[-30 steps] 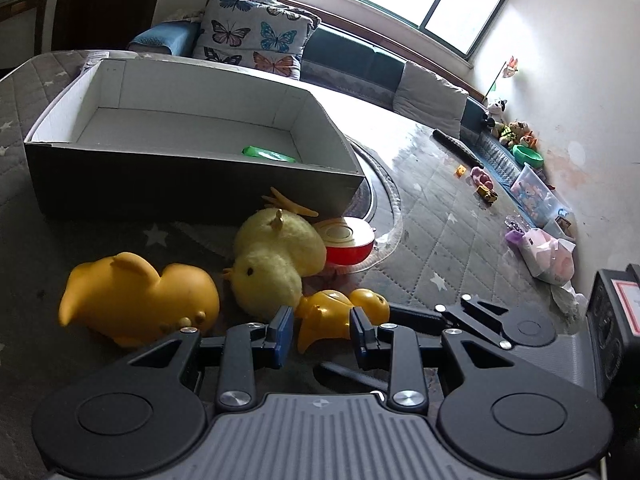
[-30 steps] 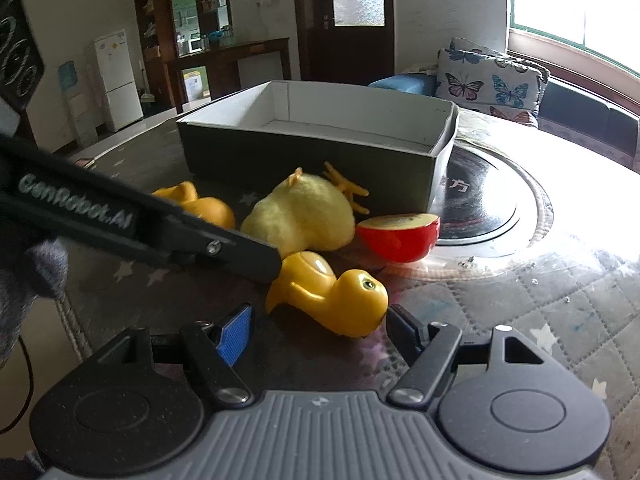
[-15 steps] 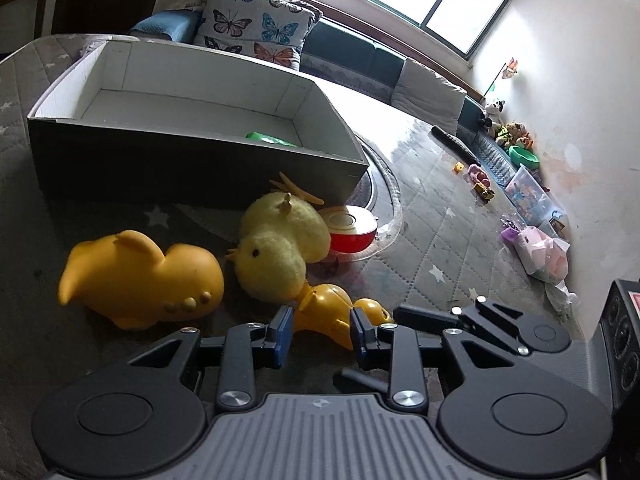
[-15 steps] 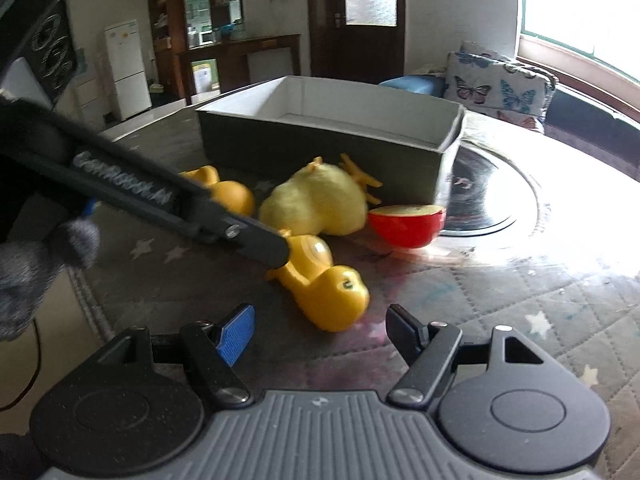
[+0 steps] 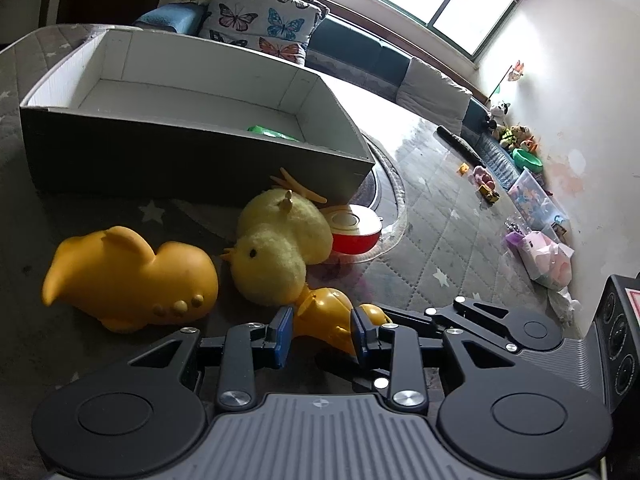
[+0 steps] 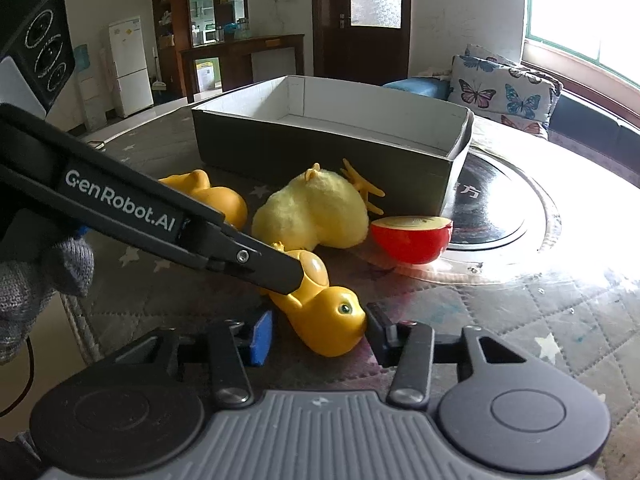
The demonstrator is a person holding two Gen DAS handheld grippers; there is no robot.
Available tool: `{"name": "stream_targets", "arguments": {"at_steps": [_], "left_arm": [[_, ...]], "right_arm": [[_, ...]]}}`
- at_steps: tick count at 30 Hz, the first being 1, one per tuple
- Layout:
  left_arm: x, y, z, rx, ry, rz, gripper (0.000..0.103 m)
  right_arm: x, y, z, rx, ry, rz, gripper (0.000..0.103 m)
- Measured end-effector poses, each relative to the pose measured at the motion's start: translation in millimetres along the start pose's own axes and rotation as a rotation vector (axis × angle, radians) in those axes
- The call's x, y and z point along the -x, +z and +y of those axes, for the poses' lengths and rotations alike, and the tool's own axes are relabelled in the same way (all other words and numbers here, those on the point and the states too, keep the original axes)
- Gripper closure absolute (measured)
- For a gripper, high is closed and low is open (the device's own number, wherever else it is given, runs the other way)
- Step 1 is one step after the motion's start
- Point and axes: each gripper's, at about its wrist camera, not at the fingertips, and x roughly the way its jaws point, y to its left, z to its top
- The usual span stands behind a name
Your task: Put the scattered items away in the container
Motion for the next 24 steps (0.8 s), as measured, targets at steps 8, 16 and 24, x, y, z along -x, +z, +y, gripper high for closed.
{"name": "stream_targets", "arguments": {"at_steps": [8, 16, 24], "left_arm": [[-1, -1, 2, 0.001, -0.024, 0.004, 0.07], [3, -3, 1, -0.012, -0.057, -0.003, 0.073], [11, 0, -4, -0.015, -0.075, -0.027, 0.074]], "right_arm": [[3, -4, 2, -0.028, 0.005, -0.003, 0.066], [11, -7, 6, -0.031, -0.005, -0.014, 0.068], [25, -3, 9, -0.026, -0.022, -0.047, 0.068]]}}
